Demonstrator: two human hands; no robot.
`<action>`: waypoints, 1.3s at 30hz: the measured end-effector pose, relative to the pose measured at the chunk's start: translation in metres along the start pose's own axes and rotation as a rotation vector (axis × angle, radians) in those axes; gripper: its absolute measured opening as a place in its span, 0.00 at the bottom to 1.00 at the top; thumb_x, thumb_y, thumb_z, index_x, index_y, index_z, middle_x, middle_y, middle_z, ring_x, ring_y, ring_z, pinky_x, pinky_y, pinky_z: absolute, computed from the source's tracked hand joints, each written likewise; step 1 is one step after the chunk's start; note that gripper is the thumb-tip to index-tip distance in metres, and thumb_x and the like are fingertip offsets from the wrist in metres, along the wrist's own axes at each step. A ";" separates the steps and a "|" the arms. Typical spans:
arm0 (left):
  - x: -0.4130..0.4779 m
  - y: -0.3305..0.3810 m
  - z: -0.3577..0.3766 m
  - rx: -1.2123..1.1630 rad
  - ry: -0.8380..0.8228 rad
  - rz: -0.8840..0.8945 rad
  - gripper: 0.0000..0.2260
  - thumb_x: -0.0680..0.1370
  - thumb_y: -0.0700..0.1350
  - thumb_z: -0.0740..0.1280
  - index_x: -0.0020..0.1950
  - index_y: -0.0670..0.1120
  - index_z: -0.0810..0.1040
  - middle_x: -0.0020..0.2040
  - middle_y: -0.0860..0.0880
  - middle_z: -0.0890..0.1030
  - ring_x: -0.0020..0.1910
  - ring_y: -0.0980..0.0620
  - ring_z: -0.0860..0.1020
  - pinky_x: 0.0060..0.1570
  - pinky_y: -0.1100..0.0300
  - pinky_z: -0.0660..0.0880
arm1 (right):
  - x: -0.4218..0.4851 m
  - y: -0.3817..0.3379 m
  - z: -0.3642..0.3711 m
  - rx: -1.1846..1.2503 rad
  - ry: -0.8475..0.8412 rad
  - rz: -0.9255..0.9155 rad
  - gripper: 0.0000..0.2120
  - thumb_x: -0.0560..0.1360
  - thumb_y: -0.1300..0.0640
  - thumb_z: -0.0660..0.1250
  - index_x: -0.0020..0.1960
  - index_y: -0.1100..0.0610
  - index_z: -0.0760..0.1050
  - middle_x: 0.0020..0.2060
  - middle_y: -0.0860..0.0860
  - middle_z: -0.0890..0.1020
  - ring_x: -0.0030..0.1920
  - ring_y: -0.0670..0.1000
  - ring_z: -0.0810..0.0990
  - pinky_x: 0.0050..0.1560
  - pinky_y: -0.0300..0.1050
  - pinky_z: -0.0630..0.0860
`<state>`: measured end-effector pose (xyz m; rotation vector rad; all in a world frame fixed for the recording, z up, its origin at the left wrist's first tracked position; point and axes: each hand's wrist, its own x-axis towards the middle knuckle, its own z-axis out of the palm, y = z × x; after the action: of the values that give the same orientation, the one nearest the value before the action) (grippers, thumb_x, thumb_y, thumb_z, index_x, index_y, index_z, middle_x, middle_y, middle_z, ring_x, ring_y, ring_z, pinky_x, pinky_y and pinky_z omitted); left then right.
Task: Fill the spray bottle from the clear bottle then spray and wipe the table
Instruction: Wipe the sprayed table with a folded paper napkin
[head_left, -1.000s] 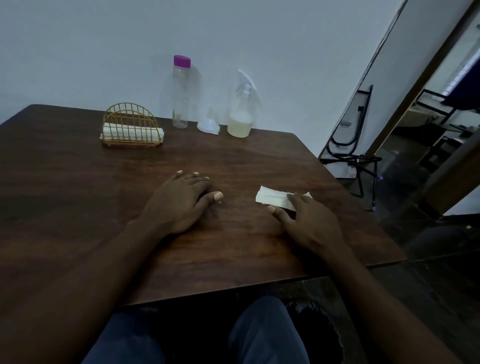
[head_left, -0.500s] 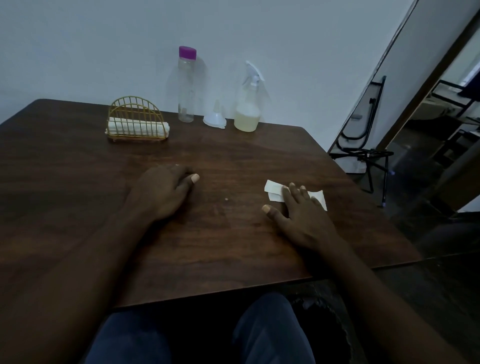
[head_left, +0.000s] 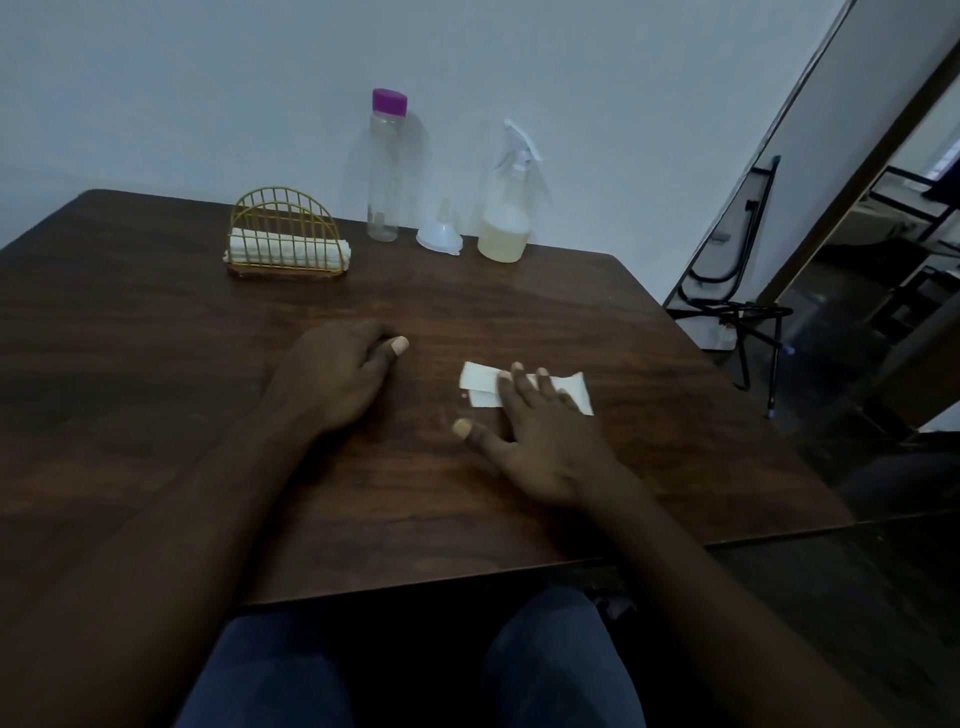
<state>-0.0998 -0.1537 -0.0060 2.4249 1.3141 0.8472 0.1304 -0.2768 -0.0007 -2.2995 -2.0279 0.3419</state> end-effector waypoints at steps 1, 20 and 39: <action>0.000 -0.001 0.000 -0.001 0.002 -0.002 0.14 0.85 0.57 0.59 0.59 0.53 0.81 0.51 0.50 0.84 0.52 0.46 0.80 0.49 0.52 0.73 | 0.001 -0.012 0.003 0.006 0.000 -0.020 0.66 0.59 0.11 0.31 0.86 0.49 0.43 0.86 0.48 0.42 0.85 0.51 0.38 0.84 0.56 0.42; -0.003 0.004 -0.003 -0.024 -0.038 0.001 0.15 0.85 0.59 0.56 0.48 0.54 0.76 0.44 0.52 0.80 0.47 0.47 0.78 0.49 0.49 0.73 | -0.050 0.053 -0.005 0.007 0.025 0.115 0.61 0.60 0.12 0.31 0.86 0.41 0.44 0.86 0.48 0.42 0.85 0.56 0.39 0.83 0.57 0.43; -0.006 -0.004 -0.010 -0.095 0.074 -0.064 0.19 0.85 0.63 0.53 0.53 0.54 0.79 0.47 0.52 0.82 0.47 0.48 0.78 0.49 0.49 0.74 | -0.067 -0.078 0.028 0.010 0.050 -0.058 0.56 0.67 0.14 0.39 0.86 0.44 0.44 0.85 0.50 0.40 0.84 0.58 0.33 0.83 0.60 0.39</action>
<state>-0.1111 -0.1567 -0.0022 2.2874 1.3379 0.9672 0.0414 -0.3347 -0.0048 -2.2155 -2.0588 0.2881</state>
